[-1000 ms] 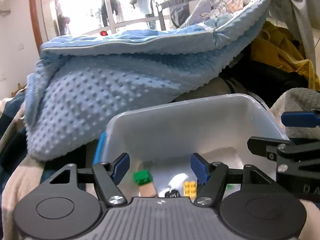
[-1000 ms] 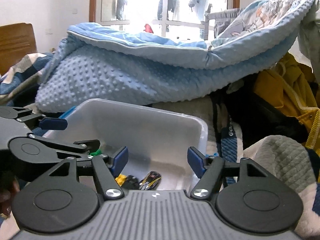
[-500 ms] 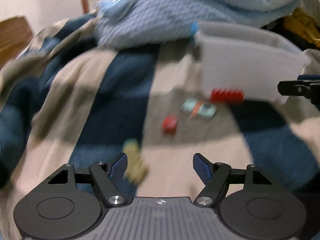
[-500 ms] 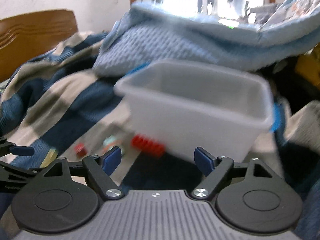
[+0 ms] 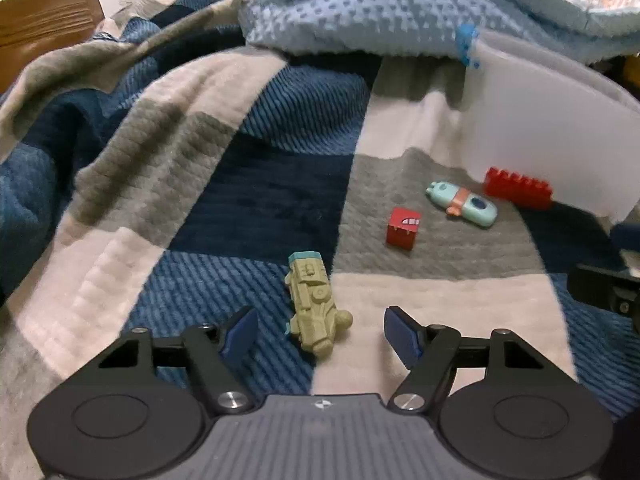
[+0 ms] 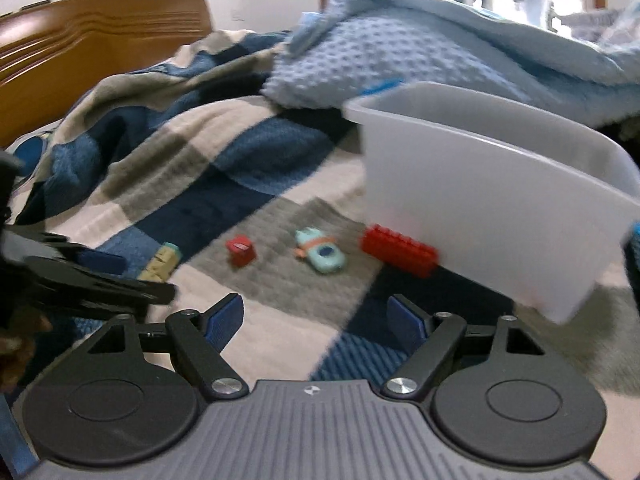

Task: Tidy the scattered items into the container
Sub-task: 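Grasp the beige toy tank with the left tool while the right tool grasps the small red cube, then carry the beige tank and red cube over the clear bin with both tools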

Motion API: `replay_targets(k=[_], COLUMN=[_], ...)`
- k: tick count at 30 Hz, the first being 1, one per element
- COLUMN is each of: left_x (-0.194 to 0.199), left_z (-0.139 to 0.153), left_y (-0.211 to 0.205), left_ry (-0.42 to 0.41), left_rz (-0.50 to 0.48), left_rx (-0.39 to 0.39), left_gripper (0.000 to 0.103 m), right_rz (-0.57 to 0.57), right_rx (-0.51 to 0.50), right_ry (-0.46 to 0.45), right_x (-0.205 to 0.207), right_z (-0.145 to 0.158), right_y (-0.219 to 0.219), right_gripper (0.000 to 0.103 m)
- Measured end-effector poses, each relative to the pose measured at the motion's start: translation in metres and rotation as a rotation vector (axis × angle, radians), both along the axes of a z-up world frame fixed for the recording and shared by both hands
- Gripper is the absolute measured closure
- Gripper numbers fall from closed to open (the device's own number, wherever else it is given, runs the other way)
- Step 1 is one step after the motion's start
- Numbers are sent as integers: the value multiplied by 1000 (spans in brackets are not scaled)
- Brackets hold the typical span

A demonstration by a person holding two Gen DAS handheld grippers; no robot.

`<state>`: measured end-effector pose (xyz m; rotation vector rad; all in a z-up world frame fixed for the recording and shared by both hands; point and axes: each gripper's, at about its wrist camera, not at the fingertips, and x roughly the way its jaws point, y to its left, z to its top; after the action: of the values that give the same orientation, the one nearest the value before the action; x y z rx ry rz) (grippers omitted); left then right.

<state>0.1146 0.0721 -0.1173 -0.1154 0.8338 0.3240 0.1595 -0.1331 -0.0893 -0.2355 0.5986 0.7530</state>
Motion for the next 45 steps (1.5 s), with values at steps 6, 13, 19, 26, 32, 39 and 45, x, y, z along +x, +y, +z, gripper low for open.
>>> replay_targets(k=[6,13,19,26,32,39,45], left_x=[10,11,12,11,7,3,5], left_z=[-8,-5,-4,-2,5,19,41], left_y=[11,12,10,9,-9,-51,-89], left_ry=[-9,3,19,20,18,1,-33], left_rz=[-1,-19,-54,-54,-90,-185,-266], left_rx=[-44,-33,-8,-9,-1,13,25], left_gripper=[46,65,65,65,65,65,65], right_rz=[131,198,233,172,24,-121,-219], right_rx=[12,-19,-70,-134,-172,-185,-146], right_ry=[-33,61,86,21,26,51,66], right_x=[10,39,50,40,27,19,14], right_z=[-1,-21,-37,-40,-31,-19,-3], right_y=[34,76,104,106,79,33,-9], right_gripper=[25,45,54,75,75,75,75])
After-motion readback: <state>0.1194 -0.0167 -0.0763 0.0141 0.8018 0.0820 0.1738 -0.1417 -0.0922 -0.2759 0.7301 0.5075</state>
